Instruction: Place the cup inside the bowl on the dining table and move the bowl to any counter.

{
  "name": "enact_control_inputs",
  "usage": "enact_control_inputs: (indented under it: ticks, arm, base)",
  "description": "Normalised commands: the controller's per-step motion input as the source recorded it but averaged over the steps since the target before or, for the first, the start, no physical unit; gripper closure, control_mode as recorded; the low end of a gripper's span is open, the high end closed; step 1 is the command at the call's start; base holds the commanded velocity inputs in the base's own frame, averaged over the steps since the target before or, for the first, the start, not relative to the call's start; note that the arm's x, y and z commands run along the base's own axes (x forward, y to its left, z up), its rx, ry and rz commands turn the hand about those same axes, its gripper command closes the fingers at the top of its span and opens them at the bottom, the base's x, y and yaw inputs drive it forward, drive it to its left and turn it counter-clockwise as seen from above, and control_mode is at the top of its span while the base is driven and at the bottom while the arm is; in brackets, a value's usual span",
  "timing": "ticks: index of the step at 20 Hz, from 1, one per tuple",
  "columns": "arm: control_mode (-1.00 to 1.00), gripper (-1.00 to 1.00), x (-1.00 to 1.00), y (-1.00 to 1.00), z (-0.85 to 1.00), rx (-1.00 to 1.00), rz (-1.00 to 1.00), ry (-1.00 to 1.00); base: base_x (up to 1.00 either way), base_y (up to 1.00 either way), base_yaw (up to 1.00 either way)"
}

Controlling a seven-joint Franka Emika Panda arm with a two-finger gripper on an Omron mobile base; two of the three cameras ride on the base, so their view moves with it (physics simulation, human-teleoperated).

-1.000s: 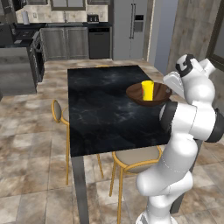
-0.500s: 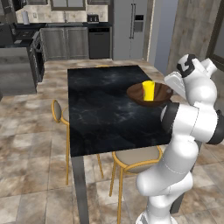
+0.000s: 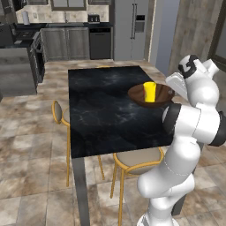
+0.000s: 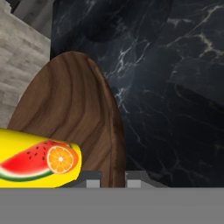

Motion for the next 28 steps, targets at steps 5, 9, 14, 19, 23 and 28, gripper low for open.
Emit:
enact_control_inputs:
  ticks: [5, 9, 14, 19, 23, 28]
  arm:
    - [-1.0, 1.0, 0.0, 0.0, 0.0, 0.0, 0.0, 0.0]
    - [-1.0, 1.0, 0.0, 0.0, 0.0, 0.0, 0.0, 0.0]
    - [1.0, 1.0, 0.0, 0.0, 0.0, 0.0, 0.0, 0.0]
    - [1.0, 1.0, 0.0, 0.0, 0.0, 0.0, 0.0, 0.0]
    - [1.0, 1.0, 0.0, 0.0, 0.0, 0.0, 0.0, 0.0]
    - [1.0, 1.0, 0.0, 0.0, 0.0, 0.0, 0.0, 0.0]
  base:
    - [0.0, 0.0, 0.0]
    - [0.0, 0.0, 0.0]
    - [0.0, 0.0, 0.0]
    - [-0.15, 0.01, 0.0]
    - [-0.51, 0.16, 0.0]
    - [-0.56, 0.18, 0.0]
